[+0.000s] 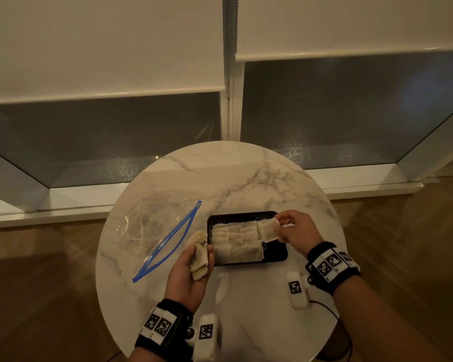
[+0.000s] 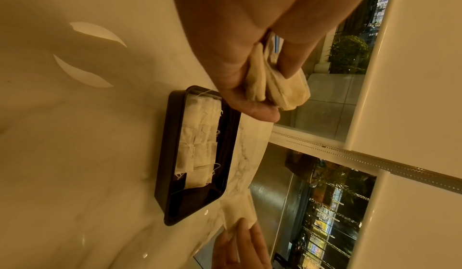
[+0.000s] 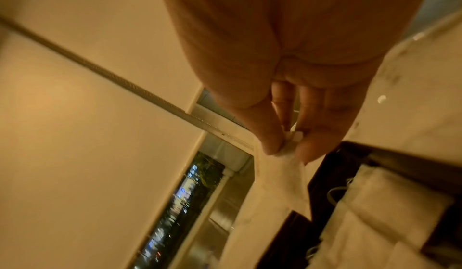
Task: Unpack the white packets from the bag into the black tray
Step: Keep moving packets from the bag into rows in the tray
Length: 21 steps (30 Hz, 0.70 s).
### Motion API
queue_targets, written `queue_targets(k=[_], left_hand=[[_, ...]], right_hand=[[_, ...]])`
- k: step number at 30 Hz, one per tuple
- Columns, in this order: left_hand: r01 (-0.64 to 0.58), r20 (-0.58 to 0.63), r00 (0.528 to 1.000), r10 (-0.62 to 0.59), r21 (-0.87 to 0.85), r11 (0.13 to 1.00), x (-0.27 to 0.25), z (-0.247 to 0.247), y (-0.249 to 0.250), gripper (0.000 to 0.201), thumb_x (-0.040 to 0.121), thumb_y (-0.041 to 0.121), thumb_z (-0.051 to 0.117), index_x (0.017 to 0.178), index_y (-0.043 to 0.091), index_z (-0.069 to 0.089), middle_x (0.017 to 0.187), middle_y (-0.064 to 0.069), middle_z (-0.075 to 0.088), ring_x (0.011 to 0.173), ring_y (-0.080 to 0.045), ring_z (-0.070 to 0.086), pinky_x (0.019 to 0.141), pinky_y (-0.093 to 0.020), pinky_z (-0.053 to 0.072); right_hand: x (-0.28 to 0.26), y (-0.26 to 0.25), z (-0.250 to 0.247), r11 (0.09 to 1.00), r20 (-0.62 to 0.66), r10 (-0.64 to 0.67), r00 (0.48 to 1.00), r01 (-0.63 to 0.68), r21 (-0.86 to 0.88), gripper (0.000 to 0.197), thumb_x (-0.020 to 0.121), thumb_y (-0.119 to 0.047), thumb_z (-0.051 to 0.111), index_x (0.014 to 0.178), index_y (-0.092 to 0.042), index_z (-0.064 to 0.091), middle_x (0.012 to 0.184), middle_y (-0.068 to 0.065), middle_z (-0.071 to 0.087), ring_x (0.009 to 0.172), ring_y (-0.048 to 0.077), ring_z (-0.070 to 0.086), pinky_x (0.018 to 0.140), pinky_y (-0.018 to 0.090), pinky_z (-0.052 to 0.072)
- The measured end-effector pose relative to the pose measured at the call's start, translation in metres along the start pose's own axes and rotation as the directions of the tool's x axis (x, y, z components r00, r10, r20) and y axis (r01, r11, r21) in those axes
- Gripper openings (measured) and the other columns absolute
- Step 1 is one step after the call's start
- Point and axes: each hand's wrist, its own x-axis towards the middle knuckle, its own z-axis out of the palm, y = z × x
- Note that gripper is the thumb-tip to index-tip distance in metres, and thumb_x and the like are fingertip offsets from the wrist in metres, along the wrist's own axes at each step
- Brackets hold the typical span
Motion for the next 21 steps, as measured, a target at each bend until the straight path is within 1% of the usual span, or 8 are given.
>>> queue_targets(k=[2,5,8,11,13,15,18,21], left_hand=[[-0.011,-0.002,1.0,0.011,0.004,1.0,0.002,-0.002,0.003,0.038,0.099,0.017,0.055,0.134,0.001,0.057,0.105,-0.016,0.073,0.091,-0.023,0.073,0.071,-0.03,0.062],[-0.014,0.0,1.0,0.014,0.012,1.0,0.003,-0.005,0.006,0.037,0.099,0.017,0.055,0.133,0.002,0.058,0.106,-0.016,0.073,0.09,-0.023,0.073,0.073,-0.03,0.062],[-0.021,-0.002,1.0,0.021,0.025,0.999,0.004,-0.006,0.008,0.036,0.1,0.017,0.055,0.132,0.003,0.059,0.109,-0.016,0.071,0.092,-0.023,0.072,0.073,-0.03,0.062],[-0.024,-0.009,1.0,0.024,0.032,0.999,0.005,-0.007,0.011,0.037,0.1,0.019,0.055,0.133,0.003,0.059,0.113,-0.016,0.069,0.095,-0.023,0.071,0.072,-0.03,0.062],[-0.027,-0.009,1.0,0.027,0.037,0.999,0.006,-0.008,0.013,0.039,0.1,0.019,0.055,0.135,0.003,0.058,0.115,-0.016,0.068,0.098,-0.023,0.069,0.072,-0.03,0.062],[-0.03,-0.009,0.999,0.031,0.041,0.999,0.007,-0.009,0.015,0.038,0.1,0.019,0.054,0.134,0.004,0.058,0.115,-0.016,0.068,0.099,-0.023,0.068,0.071,-0.029,0.062],[-0.03,-0.008,1.0,0.031,0.043,0.999,0.008,-0.01,0.016,0.038,0.1,0.019,0.054,0.134,0.004,0.058,0.116,-0.016,0.067,0.098,-0.023,0.068,0.07,-0.029,0.062],[-0.029,-0.007,1.0,0.029,0.043,0.999,0.009,-0.012,0.017,0.039,0.1,0.02,0.053,0.135,0.003,0.057,0.118,-0.017,0.066,0.098,-0.023,0.068,0.069,-0.029,0.062]], right_hand=[[0.021,0.007,-0.005,0.984,-0.014,-0.015,1.0,0.013,-0.178,0.006,0.085,-0.01,0.073,0.088,-0.014,0.07,0.094,0.009,0.066,0.078,0.022,0.069,0.06,0.031,0.061],[0.046,0.011,-0.007,0.919,0.01,-0.021,1.0,0.023,-0.393,0.005,0.083,-0.02,0.074,0.08,-0.022,0.071,0.085,-0.001,0.067,0.077,0.019,0.068,0.067,0.037,0.061],[0.063,0.009,-0.004,0.809,0.067,-0.021,0.998,0.057,-0.584,0.013,0.081,-0.021,0.074,0.073,-0.029,0.068,0.086,-0.004,0.068,0.082,0.016,0.064,0.073,0.03,0.055],[0.074,0.007,0.004,0.726,0.153,0.034,0.988,0.081,-0.683,0.013,0.083,-0.011,0.068,0.084,-0.023,0.074,0.095,0.001,0.07,0.09,0.017,0.065,0.079,0.026,0.053],[0.081,0.005,0.011,0.649,0.229,0.101,0.968,0.11,-0.753,0.019,0.085,-0.008,0.064,0.096,-0.019,0.076,0.103,0.002,0.071,0.097,0.018,0.065,0.083,0.024,0.052],[0.087,0.002,0.018,0.566,0.282,0.162,0.946,0.146,-0.811,0.023,0.086,-0.006,0.065,0.102,-0.019,0.076,0.109,0.003,0.07,0.101,0.019,0.064,0.084,0.024,0.051],[0.096,-0.001,0.029,0.481,0.344,0.213,0.914,0.208,-0.851,0.023,0.086,-0.006,0.065,0.102,-0.018,0.076,0.113,0.005,0.07,0.1,0.022,0.065,0.087,0.028,0.053],[0.101,-0.002,0.038,0.417,0.363,0.235,0.901,0.244,-0.875,0.019,0.085,-0.008,0.066,0.097,-0.017,0.077,0.108,0.007,0.072,0.095,0.024,0.067,0.086,0.031,0.055]])
